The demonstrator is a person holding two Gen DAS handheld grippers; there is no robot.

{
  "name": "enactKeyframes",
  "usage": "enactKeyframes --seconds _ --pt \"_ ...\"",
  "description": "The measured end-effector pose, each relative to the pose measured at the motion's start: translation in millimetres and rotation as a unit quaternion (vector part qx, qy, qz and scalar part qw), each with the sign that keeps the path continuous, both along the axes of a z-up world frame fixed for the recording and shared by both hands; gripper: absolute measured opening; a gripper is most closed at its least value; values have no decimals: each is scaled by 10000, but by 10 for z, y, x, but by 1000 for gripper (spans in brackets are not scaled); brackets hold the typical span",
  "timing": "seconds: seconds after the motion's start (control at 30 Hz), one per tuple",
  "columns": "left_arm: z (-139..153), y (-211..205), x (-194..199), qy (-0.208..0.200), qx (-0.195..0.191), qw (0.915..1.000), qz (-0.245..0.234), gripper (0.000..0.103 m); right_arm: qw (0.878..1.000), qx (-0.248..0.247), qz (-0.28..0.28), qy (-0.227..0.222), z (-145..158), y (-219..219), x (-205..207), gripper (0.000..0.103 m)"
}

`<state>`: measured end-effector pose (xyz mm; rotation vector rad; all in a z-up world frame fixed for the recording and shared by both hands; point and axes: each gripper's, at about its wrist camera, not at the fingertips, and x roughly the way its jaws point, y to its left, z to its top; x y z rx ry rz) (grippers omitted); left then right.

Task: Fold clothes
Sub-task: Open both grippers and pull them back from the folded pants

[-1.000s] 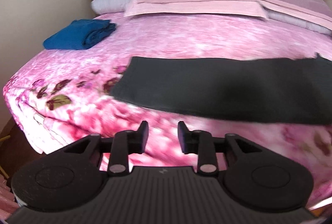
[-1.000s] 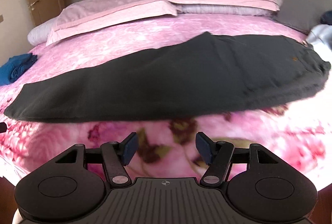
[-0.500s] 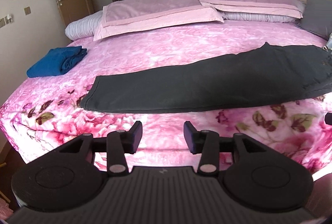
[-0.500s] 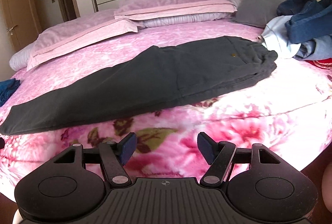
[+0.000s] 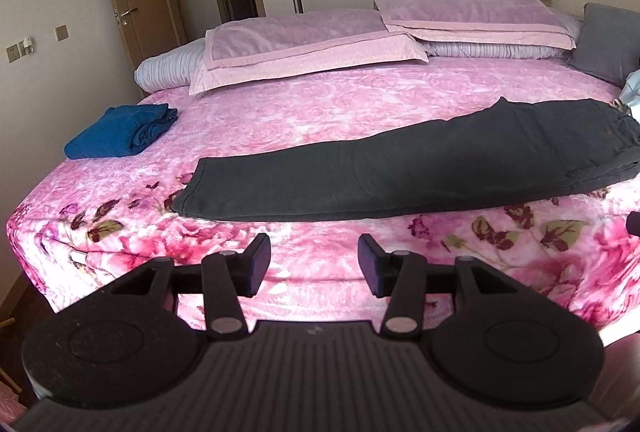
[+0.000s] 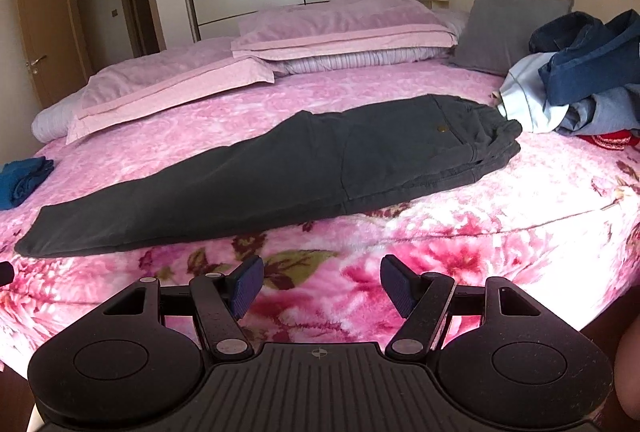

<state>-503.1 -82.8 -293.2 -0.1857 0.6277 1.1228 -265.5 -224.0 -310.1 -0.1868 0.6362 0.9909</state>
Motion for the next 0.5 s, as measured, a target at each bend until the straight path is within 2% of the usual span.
enactKeyframes --seconds 0.5 --pt "10 -82 -58 -229 -5 9997 -50 44 9997 -76 136 -195 42 -20 -121 68"
